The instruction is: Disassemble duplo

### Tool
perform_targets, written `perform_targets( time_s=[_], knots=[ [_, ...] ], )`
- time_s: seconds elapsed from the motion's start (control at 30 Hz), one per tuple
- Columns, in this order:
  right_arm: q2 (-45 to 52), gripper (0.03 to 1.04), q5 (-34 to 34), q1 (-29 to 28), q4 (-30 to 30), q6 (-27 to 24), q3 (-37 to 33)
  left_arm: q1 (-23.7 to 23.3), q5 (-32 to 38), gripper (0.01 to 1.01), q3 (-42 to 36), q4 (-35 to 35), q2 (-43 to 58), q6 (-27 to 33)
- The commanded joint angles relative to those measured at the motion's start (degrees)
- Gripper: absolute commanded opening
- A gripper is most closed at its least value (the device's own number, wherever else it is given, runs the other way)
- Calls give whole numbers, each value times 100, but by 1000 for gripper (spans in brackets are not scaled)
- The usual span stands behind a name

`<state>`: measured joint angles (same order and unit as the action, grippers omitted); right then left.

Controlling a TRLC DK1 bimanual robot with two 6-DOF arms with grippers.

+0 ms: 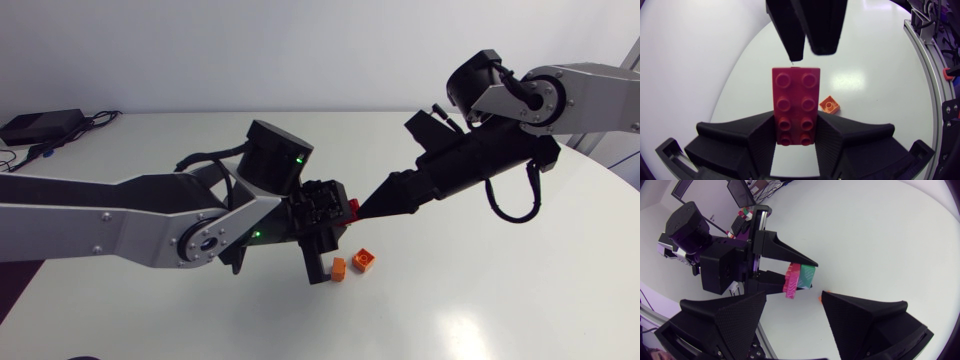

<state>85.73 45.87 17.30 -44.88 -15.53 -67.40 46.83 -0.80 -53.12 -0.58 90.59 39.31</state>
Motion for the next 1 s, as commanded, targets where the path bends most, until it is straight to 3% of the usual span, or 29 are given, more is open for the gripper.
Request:
perform_targets(
  time_s=[0.0,0.1,0.33,0.4,0.5,0.6,0.7,0.97],
  knots=[
    [119,684,1,98,138,322,86,107,80,318,13,-118,179,-108],
    [137,613,-43,160,252,419,130,178,203,318,21,-241,196,-125],
    [198,607,-87,212,393,481,244,221,247,318,-14,-320,196,-178],
    [207,533,-113,248,410,489,288,221,256,318,-14,-320,196,-178],
    [189,523,-166,327,445,489,359,221,264,318,-23,-320,179,-169],
    [189,402,-210,397,472,489,420,221,282,318,-58,-320,170,-169],
    [110,344,-271,459,568,498,517,239,308,320,-84,-320,187,-178],
    [-30,290,-359,476,700,533,605,292,317,318,-75,-320,187,-178]
  ],
)
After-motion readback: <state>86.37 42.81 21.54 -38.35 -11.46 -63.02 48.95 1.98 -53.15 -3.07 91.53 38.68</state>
